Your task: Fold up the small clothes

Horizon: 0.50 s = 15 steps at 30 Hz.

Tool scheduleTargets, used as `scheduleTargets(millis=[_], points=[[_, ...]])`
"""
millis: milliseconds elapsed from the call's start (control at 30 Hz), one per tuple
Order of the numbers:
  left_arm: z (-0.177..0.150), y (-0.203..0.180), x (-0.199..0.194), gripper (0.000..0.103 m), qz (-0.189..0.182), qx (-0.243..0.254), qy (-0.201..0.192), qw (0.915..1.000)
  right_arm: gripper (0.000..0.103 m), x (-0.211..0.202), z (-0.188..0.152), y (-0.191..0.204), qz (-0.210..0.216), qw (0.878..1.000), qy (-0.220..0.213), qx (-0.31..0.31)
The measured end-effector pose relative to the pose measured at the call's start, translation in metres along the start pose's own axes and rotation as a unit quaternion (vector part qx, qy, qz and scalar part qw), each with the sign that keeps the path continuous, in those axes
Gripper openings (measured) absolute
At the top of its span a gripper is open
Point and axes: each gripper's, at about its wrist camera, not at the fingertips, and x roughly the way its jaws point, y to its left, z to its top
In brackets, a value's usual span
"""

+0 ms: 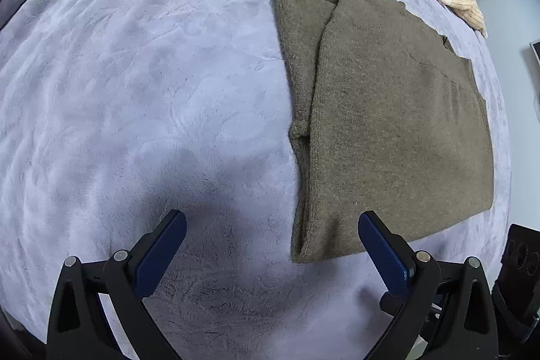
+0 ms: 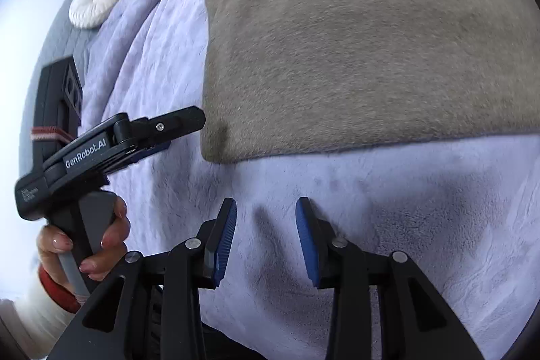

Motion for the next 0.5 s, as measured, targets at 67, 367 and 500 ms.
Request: scheduleTargets(millis=[67,367,500], points=[[0.004,0.001,0.001,0.102,-0.027,-0.008,0.002,0.9996,0.043,-0.002,0.002,-0.011,0.022,0.999,-0.011,0.034],[0.021,-0.007,0.009,0.102,-0.077,-0.011,0.006,0.997,0.05,-0.002,0.011,-0.055,0.139,0.972,-0.066,0.179],[0.026,-0.002,0.011,0.102,-0.111,-0.024,0.011,0.9935,0.052,0.007,0.018,-0.067,0.182,0.952,-0.086,0.232]])
